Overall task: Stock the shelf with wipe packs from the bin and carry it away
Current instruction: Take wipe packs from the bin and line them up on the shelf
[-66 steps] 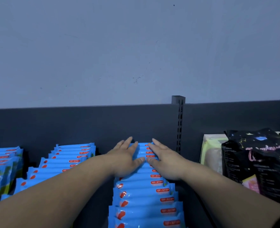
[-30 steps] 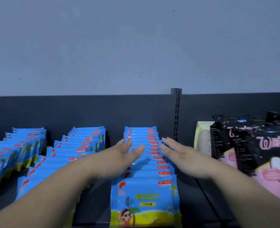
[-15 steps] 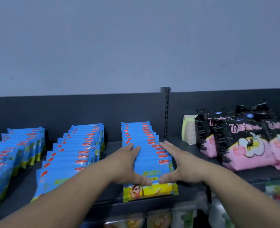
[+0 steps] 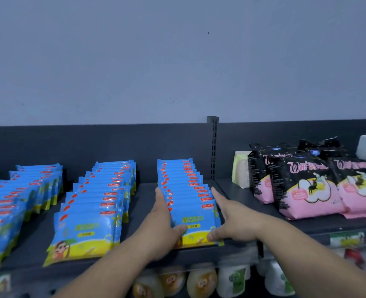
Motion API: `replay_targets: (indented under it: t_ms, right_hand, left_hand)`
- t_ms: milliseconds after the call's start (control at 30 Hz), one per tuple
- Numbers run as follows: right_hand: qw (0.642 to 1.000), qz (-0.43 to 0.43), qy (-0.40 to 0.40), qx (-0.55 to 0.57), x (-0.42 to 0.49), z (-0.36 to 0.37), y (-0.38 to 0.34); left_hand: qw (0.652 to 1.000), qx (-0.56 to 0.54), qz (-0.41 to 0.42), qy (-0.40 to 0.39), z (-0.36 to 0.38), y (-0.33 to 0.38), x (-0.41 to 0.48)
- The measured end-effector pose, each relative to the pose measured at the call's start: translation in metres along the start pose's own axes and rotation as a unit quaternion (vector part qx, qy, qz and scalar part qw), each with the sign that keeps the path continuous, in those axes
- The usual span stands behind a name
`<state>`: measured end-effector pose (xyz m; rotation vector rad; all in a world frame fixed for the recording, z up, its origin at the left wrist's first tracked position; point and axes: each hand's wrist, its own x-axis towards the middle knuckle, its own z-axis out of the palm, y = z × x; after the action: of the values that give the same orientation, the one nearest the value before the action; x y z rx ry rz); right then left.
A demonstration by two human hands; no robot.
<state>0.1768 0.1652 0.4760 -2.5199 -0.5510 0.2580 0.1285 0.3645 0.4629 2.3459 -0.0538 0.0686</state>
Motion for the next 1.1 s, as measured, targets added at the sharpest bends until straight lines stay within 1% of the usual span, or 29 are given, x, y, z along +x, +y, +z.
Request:
replay_targets:
  t_ms: [167,400,533,600,667,767,867,967,1100]
  right_hand:
    - [1.0,-0.01,0.005,0.009,0.003,0.002,0.006]
    - [0.999,-0.043,-0.009,0.01,0.003,0.003,0.014]
    - [0.998,-0.053,0.016,0.037,-0.008,-0.011,0.008]
    - [0.997,-0.062,0.036,0.019,-0.012,-0.015,-0.001]
    - [0.994,-0.089,0.064,0.0,-0.009,-0.012,-0.009]
    - [0.985,-0.122,0.099,-0.074,0.003,0.001,-0.025]
    - [0.976,-0.141,0.115,-0.123,0.015,0.018,-0.049]
    - [0.976,-0.161,0.116,-0.09,0.021,0.037,-0.082]
    - [0.975,-0.181,0.124,-0.043,0.038,0.063,-0.126]
  left_hand:
    - [1.0,-0.014,-0.019,0.005,0.002,0.008,0.0]
    - [0.999,-0.018,-0.04,0.006,0.013,0.015,-0.001]
    - [0.999,0.004,-0.026,0.026,0.006,0.011,-0.001]
    - [0.998,0.032,-0.022,0.051,0.002,0.008,-0.004]
    - [0.994,0.07,-0.012,0.084,-0.005,0.004,-0.009]
    - [0.983,0.12,0.008,0.141,-0.021,-0.009,-0.021]
    - [0.97,0.163,-0.009,0.179,-0.045,-0.032,-0.031]
    - [0.968,0.158,-0.026,0.192,-0.072,-0.06,-0.039]
    - [0.974,0.111,-0.032,0.195,-0.109,-0.101,-0.043]
